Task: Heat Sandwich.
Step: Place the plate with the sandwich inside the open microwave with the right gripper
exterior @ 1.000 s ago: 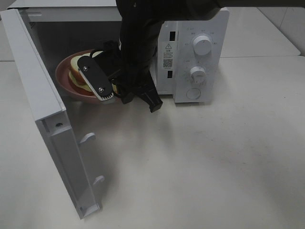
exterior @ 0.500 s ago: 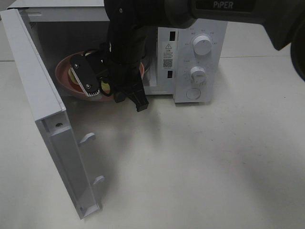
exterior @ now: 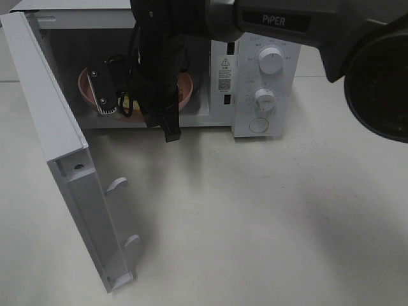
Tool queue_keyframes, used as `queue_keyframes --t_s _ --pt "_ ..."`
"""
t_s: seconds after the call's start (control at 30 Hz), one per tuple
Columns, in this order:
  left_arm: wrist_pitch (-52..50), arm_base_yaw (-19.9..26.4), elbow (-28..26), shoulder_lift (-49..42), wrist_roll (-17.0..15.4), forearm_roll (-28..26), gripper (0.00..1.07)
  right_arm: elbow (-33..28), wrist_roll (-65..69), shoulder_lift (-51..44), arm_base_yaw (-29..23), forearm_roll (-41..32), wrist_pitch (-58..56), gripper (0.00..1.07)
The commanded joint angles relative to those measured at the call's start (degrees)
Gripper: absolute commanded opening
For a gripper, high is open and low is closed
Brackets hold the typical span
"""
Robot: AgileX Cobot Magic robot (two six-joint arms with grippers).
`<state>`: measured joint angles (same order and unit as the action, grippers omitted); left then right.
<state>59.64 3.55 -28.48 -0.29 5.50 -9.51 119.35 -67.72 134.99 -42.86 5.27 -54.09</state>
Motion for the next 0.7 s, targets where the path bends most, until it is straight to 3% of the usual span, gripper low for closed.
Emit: queue_keyframes --t_s 0.03,0.4,0.7 --pt "-0.40 0.29 0.23 -1.43 0.00 0.11 0.97 1.72 0.57 0.34 0.34 0.57 1.03 0.00" --pt "-0.40 0.29 0.23 -1.43 0.00 0.11 0.97 7.05 1.95 3.84 1.60 0.00 1.60 0.01" --pt "-0.40 0.29 0.23 -1.43 0.00 0.11 0.97 7.39 2.75 4.47 2.29 0.11 2.92 0.01"
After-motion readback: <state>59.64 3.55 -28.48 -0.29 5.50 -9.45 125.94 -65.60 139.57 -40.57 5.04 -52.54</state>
